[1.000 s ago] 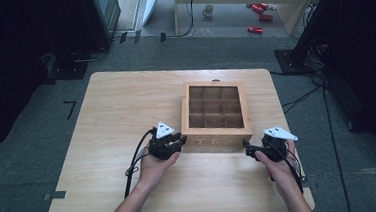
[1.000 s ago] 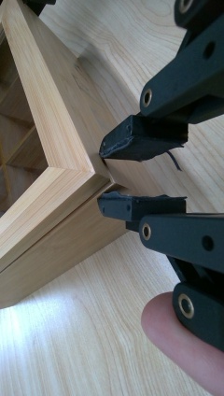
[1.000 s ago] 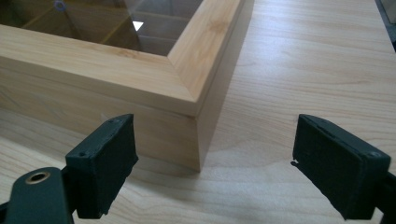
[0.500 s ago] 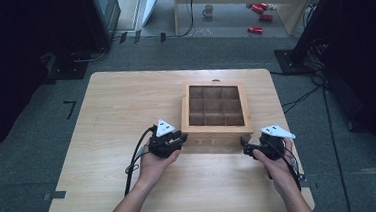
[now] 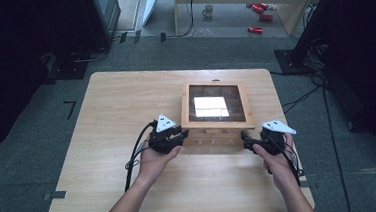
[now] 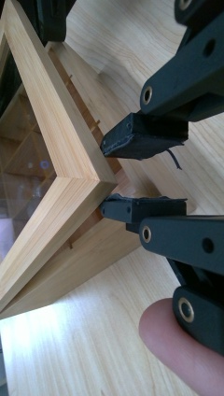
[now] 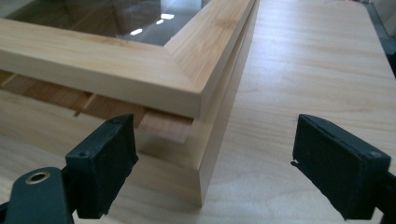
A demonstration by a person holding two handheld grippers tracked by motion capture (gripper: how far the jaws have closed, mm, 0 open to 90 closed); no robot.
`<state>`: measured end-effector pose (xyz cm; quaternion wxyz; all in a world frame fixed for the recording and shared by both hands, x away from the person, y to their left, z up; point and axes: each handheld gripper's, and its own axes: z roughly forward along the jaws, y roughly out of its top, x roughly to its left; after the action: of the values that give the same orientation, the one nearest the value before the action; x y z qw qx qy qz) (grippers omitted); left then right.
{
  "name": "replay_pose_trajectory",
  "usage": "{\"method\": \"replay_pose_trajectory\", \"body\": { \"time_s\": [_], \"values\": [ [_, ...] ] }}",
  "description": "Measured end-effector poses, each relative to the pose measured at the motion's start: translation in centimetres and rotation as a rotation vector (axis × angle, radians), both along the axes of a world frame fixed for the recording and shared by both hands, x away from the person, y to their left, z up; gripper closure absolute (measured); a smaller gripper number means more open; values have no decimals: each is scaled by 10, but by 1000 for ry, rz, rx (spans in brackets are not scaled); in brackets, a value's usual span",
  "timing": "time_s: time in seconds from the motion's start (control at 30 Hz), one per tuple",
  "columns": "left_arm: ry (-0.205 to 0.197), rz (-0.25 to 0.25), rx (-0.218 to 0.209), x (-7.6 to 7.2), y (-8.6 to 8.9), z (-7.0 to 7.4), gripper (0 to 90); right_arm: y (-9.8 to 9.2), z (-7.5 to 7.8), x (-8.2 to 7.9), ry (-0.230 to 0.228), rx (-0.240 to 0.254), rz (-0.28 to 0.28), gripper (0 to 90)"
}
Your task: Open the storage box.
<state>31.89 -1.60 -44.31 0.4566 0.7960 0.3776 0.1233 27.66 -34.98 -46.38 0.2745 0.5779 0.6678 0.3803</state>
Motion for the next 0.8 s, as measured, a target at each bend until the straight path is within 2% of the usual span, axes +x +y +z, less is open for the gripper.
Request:
{"method": "replay_pose_trajectory", "body": {
  "time_s": [0.1, 0.23, 0.3, 0.4, 0.5, 0.6, 0.8],
  "values": [
    [-2, -1, -2, 1, 0, 2, 703, 2, 2, 4, -14, -12, -3, 136],
    [-8, 0, -11, 1, 1, 3, 699, 3, 7, 8, -54, -31, -12, 181],
    [-19, 6, -18, 1, 2, 4, 697, 4, 8, 9, -70, -48, -9, 182],
    [-35, 17, -31, -1, 6, 6, 672, 5, 11, 10, -88, -49, -6, 184],
    [-47, 42, -25, -3, 12, 6, 553, 5, 15, 10, -109, -57, -1, 183],
    [-38, 57, -4, -6, 18, -1, 429, 3, 20, 12, -128, -49, 4, 184],
    [29, 49, 51, -13, 28, -29, 200, 3, 30, 15, -148, -49, 9, 184]
  ]
}}
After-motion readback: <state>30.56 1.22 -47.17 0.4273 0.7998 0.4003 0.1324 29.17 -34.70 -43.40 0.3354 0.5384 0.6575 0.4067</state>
